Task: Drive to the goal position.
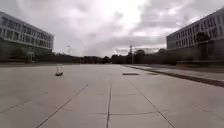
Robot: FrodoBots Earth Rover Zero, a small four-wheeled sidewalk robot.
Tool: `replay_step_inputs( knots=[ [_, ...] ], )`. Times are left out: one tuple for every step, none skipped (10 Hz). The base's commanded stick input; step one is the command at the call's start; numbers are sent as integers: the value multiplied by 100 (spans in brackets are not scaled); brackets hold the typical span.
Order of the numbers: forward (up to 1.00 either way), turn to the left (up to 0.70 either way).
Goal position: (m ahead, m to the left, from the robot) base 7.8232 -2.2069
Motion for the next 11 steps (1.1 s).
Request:
replay_step_inputs(
  knots=[
    [70,0],
    [70,0],
    [70,0],
    [70,8],
    [70,20],
    [70,31],
    [70,35],
    [70,35],
    [70,35],
    [70,35],
    [70,35]
  ],
)
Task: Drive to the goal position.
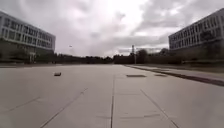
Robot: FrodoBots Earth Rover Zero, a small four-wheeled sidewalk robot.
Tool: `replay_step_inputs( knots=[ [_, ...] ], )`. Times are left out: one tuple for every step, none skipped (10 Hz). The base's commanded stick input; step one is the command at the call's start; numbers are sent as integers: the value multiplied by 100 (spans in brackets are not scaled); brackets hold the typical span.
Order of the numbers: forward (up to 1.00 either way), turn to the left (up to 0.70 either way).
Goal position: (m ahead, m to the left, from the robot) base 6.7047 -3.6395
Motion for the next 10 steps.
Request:
replay_step_inputs(
  knots=[
    [70,35],
    [70,27],
    [70,4],
    [70,-19],
    [70,-35],
    [70,-35],
    [70,-35],
    [70,-35],
    [70,-35],
    [70,-35]
  ],
)
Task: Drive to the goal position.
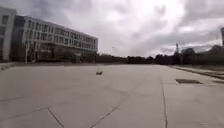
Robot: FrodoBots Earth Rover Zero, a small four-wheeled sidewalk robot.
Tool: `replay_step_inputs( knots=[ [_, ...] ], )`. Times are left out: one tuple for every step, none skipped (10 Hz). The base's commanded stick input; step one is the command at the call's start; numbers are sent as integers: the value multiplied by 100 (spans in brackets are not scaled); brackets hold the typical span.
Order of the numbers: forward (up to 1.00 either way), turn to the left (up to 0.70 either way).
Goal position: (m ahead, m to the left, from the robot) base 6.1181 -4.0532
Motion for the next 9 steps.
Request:
replay_step_inputs(
  knots=[
    [70,-35],
    [70,-16],
    [70,-9],
    [70,-35],
    [70,-35],
    [70,-35],
    [70,-35],
    [70,-18],
    [70,0]
  ],
)
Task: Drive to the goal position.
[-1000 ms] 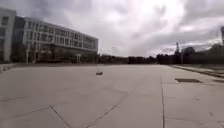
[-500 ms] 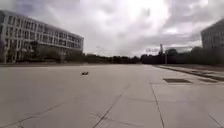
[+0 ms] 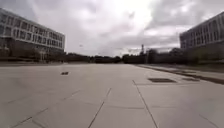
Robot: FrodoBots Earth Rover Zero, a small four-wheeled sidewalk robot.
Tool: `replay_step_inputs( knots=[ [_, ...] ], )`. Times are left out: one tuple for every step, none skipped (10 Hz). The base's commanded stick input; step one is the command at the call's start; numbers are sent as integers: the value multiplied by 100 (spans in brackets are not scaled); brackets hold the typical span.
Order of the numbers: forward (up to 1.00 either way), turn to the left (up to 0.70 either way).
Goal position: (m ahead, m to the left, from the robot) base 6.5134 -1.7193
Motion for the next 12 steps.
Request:
replay_step_inputs(
  knots=[
    [70,0],
    [70,0],
    [70,0],
    [70,0],
    [70,0],
    [70,0],
    [70,0],
    [70,0],
    [70,0],
    [70,0],
    [70,0],
    [70,0]
  ],
)
